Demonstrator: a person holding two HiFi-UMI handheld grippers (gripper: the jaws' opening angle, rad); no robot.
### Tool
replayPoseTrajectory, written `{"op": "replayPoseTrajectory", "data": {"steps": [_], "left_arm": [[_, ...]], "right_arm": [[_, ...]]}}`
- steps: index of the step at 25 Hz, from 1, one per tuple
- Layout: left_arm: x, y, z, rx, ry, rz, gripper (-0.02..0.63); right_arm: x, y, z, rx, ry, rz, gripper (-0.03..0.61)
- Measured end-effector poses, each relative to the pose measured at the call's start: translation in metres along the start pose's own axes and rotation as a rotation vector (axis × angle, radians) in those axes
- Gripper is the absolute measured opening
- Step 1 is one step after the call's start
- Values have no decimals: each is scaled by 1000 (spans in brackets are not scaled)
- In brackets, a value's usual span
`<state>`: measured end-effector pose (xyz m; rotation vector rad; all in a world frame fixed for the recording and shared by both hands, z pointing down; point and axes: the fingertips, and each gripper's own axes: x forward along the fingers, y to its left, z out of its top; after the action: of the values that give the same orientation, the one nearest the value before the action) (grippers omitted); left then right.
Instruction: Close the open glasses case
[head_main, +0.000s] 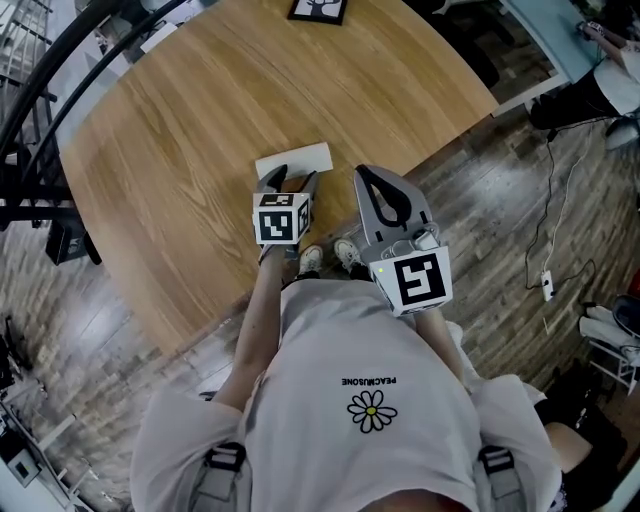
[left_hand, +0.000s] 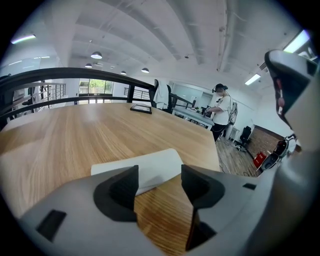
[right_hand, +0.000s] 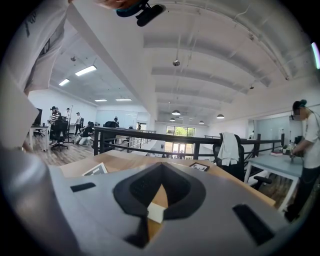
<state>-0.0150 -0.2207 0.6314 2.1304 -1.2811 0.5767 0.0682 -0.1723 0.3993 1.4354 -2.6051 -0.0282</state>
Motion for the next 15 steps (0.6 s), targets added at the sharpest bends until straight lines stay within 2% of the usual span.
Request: {"op": "replayPoseTrajectory", "data": {"steps": [3,6,10,12,15], "left_arm": [[-8,1,22,-8,-48,-5,265],[-27,-3,71,28,-131,-13,265],[-79,-14,154,115,-318,5,264],[-108,-24,185,185,-392,26,264],[-147,-44,210,295,-469,61,193]], "right_arm": [[6,1,6,-25,-14,6,8],[15,-5,20,-60,-50,-3,8],[26,-12,43,-70,-109,0,8],[30,-17,53,-78,-134,-5,8],[35,-22,68,-93,-170,-6,8]]}}
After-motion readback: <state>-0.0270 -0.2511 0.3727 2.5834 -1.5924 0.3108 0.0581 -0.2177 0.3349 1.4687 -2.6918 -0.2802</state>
